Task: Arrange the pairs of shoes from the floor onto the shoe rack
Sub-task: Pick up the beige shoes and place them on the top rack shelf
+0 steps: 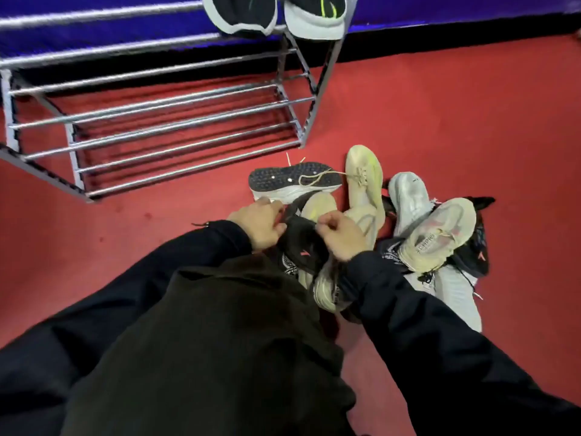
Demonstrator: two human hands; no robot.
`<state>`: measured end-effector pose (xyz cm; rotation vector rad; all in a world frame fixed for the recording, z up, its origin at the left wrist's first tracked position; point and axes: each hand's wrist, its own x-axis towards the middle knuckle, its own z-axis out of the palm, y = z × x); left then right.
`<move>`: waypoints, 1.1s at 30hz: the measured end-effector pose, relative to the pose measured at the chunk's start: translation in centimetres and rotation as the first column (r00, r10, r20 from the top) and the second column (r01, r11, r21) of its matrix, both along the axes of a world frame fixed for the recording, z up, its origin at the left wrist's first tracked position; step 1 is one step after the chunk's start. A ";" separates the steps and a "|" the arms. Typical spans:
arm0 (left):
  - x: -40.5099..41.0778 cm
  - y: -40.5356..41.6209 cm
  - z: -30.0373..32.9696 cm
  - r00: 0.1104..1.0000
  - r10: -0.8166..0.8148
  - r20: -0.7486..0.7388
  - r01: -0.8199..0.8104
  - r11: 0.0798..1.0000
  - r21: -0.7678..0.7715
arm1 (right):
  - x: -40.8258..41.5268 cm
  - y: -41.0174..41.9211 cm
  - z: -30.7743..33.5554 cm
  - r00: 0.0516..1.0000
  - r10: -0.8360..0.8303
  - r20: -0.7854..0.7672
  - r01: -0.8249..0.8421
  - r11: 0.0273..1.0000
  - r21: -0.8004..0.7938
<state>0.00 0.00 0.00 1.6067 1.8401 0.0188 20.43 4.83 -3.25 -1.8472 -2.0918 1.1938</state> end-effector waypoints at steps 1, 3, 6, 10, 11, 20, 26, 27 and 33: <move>0.7 -0.2 -0.6 0.998 0.036 0.045 -0.034 0.999 -0.038 | 0.1 -0.8 -0.1 0.994 0.090 0.065 -0.093 0.994 0.052; 1.9 -0.8 -1.4 0.979 0.159 0.124 -0.147 0.984 -0.101 | 0.4 -2.0 0.1 0.986 0.131 0.101 -0.141 0.984 0.105; 2.8 -1.3 -2.5 0.932 0.288 0.220 -0.259 0.954 -0.150 | 2.0 -3.5 1.3 0.995 -0.094 -0.035 0.099 0.976 0.193; 3.4 -0.4 -2.7 0.906 0.366 0.214 -0.345 0.929 -0.132 | 5.8 -6.1 1.1 0.919 -0.391 0.050 0.365 0.892 0.268; 3.9 -0.2 -2.5 0.911 0.369 0.184 -0.350 0.928 -0.129 | 6.4 -6.7 0.9 0.893 -0.445 0.067 0.415 0.873 0.257; 6.0 -0.5 -1.9 0.968 0.192 0.161 -0.233 0.928 0.292 | 5.9 -8.1 0.4 0.830 -0.557 0.014 0.540 0.799 -0.264; 7.1 -2.3 -2.3 0.895 0.232 0.381 -0.264 0.964 0.034 | 5.2 -6.7 1.2 0.672 -0.700 -0.242 0.605 0.707 -0.365; 7.0 -2.3 -1.8 0.838 0.295 0.459 -0.284 0.954 -0.095 | 4.9 -6.6 2.5 0.647 -0.704 -0.292 0.612 0.708 -0.352; 6.5 -1.8 0.1 0.358 0.393 0.847 -0.195 0.919 -0.344 | 4.1 -5.2 5.6 0.709 -0.556 -0.435 0.373 0.818 -0.438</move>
